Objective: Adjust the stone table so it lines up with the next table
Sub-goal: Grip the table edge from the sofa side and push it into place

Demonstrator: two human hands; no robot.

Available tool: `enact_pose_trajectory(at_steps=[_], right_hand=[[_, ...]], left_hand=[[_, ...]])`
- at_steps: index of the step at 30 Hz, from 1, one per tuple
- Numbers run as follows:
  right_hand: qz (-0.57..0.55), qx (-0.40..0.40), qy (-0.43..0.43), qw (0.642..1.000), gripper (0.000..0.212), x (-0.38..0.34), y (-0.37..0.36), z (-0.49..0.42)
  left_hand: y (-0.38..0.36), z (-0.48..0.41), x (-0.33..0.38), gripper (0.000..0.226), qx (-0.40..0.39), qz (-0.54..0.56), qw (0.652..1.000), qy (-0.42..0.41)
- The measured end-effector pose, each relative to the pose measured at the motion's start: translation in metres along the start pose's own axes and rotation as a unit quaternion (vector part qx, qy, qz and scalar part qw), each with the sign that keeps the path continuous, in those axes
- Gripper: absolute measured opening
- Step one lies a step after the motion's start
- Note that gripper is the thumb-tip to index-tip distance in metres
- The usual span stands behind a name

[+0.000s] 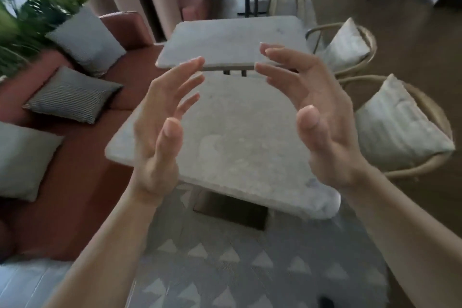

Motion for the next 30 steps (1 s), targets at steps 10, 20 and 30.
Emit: enact_pose_trajectory(at_steps=[10,20,30], right_hand=[[0.07,0.061,-0.054,0.994,0.079,0.014,-0.026,0.059],[0.107,0.055,-0.065,0.991,0.078,0.065,-0.01,0.136],[0.193,0.035,-0.114,0.974,0.076,0.158,-0.018,0.191]], left_hand=[[-0.01,0.029,-0.056,0.074,-0.12,0.05,0.991,0.016],[-0.047,0.11,-0.107,0.073,-0.157,-0.012,0.987,0.012],[-0.033,0.16,-0.213,0.081,-0.127,-0.105,0.985,0.051]])
Point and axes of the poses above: each hand's wrist, its own z-axis away from the middle knuckle, its own y-axis out of the back of the hand, x = y × z, the point moved 8 cm from there along -z, towards the middle knuckle, and after that the axes turned 5 degrees about x, right-handed, at the moved point
